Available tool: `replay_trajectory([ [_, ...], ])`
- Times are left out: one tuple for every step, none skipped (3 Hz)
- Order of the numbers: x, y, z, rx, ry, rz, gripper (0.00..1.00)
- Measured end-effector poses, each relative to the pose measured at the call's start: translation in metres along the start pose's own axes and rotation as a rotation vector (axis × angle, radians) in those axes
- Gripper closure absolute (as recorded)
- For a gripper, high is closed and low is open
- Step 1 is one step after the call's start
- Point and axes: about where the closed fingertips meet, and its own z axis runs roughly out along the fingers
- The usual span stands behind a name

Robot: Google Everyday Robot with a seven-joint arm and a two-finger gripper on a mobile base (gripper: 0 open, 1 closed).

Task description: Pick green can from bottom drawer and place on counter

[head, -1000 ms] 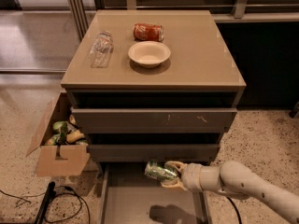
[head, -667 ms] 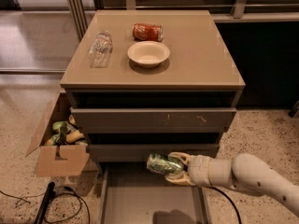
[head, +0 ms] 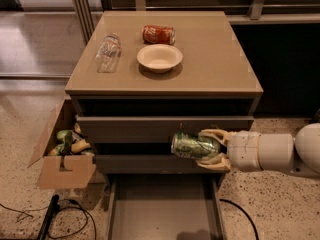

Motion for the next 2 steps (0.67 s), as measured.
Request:
replay_trajectory([
  [0.000,0.000,0.000,0.000,0.000,0.000,1.00],
  [-0.013,-0.017,-0.008,0.042,0.011,-0.029,1.00],
])
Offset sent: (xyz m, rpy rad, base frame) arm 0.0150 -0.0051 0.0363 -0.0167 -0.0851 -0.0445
